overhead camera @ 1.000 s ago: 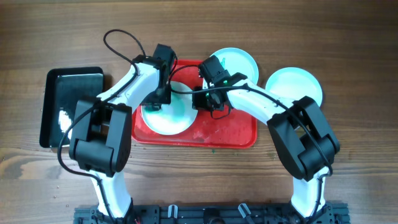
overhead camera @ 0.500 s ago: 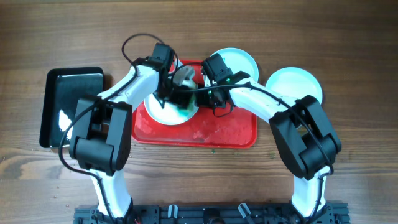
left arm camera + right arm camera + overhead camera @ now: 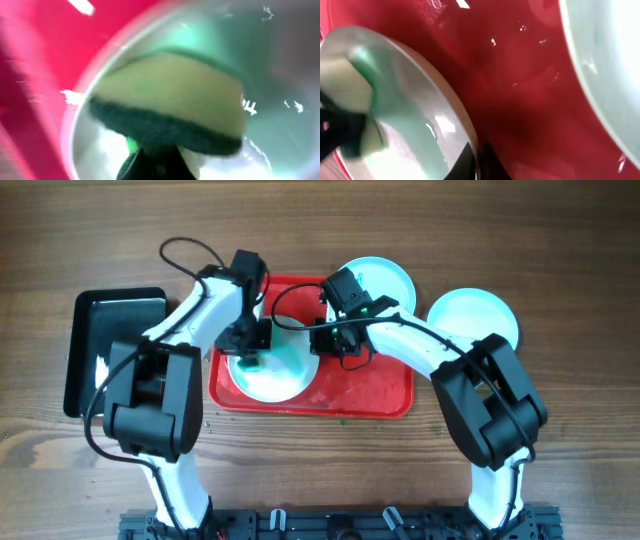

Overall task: Clean dirty plates on tray and stack at the side
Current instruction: 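Scrub the second plate with the sponge in the left gripper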

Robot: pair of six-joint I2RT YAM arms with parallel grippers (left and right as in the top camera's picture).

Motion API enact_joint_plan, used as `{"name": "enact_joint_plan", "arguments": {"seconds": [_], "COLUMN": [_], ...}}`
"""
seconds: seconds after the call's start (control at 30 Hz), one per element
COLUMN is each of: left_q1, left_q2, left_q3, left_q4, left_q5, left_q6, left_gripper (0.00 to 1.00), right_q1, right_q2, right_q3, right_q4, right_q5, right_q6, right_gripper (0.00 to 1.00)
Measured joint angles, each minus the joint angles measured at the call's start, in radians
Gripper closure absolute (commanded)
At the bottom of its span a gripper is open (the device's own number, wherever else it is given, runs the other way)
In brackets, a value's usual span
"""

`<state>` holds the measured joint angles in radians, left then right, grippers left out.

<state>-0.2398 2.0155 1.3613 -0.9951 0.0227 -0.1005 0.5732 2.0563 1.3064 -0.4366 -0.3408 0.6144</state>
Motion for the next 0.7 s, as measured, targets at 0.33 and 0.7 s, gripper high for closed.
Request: {"name": "enact_joint_plan", "arguments": {"seconds": [0.33,0.7], "left_q1": [0.002,0.075], "left_q2": [0.021,0.000], "left_q3": [-0.045,0.020], "left_q4": [0.293,0.282], "left_q5": [0.552,0.025], "left_q6": [0.253,-0.169], "left_gripper": [0.96,0.96], "right_q1": [-0.001,-0.002], "right_q2": [0.000,0.002], "right_q3": [0.000,0.002], "right_q4": [0.000,0.019], "right_q5": [-0.006,-0.006], "right_q6": [0.001,0.013], "right_gripper": [0.96,0.96]}}
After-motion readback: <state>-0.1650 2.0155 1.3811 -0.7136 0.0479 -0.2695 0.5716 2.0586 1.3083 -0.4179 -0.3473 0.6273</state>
